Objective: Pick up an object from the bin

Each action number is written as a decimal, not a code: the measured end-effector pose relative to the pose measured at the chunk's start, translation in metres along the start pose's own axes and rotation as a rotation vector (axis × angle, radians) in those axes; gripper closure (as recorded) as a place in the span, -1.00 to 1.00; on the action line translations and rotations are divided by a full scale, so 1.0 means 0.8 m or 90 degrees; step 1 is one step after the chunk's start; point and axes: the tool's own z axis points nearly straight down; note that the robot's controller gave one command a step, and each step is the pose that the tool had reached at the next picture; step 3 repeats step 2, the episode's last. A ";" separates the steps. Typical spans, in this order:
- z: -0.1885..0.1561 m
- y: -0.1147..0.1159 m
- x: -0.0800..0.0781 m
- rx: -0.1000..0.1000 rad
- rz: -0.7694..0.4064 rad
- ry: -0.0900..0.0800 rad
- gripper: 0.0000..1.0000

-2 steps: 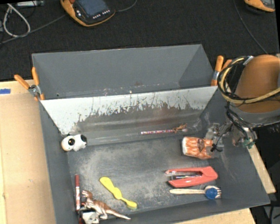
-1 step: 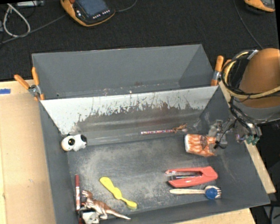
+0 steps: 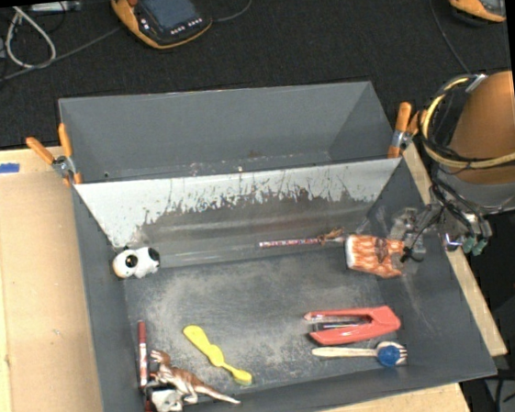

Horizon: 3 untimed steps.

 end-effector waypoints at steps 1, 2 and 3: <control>-0.030 0.000 0.001 -0.001 0.001 0.002 1.00; -0.073 0.000 0.000 -0.001 0.002 0.001 1.00; -0.073 0.000 0.000 -0.001 0.002 0.001 1.00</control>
Offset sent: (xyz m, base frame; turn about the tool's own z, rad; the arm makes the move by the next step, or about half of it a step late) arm -0.0007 0.0000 0.0676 0.0011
